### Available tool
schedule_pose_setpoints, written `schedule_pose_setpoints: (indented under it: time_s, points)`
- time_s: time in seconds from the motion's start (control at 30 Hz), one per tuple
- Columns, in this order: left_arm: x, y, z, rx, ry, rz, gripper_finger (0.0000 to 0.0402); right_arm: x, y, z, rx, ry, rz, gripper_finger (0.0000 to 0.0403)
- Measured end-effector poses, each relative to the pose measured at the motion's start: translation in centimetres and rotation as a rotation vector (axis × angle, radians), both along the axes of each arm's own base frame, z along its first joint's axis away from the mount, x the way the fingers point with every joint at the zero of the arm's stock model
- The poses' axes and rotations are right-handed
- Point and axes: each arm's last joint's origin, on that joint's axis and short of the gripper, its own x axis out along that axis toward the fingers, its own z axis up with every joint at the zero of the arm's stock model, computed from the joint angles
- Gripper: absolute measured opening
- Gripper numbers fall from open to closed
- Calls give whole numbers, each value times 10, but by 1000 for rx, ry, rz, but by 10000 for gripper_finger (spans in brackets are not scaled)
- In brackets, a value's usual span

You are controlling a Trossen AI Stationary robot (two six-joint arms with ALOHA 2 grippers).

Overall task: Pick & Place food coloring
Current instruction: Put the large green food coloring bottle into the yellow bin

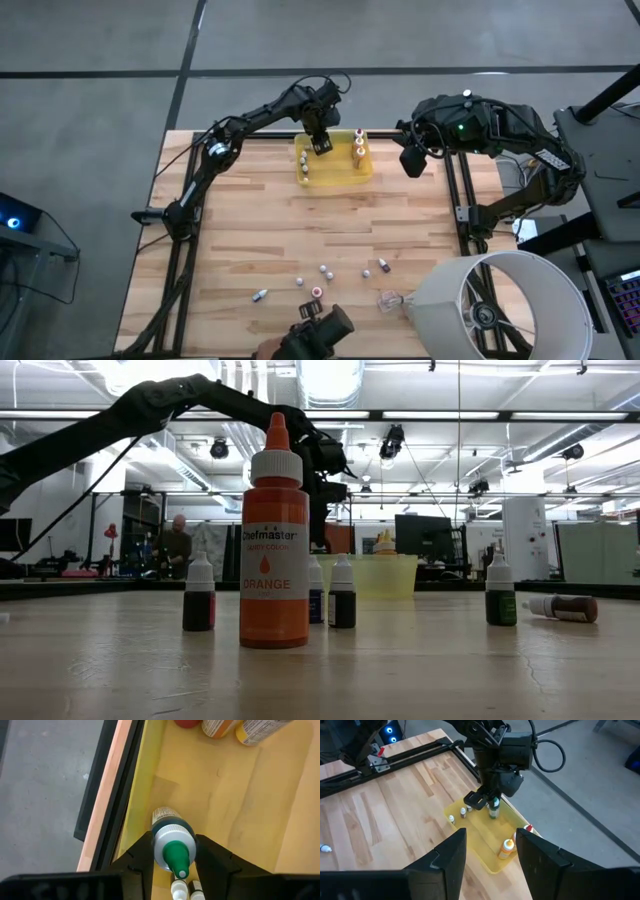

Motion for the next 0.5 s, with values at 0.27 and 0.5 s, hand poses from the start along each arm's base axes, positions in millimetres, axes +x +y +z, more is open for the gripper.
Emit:
schedule_pose_setpoints:
  time_s: [0.27, 0.5]
  points:
    - [0, 0, 0, -2, -1, 0, 132, 0, 0, 0, 1, 0, 0, 164]
    - [0, 0, 0, -1, -1, 1, 148, 0, 0, 0, 2, -1, -1, 164]
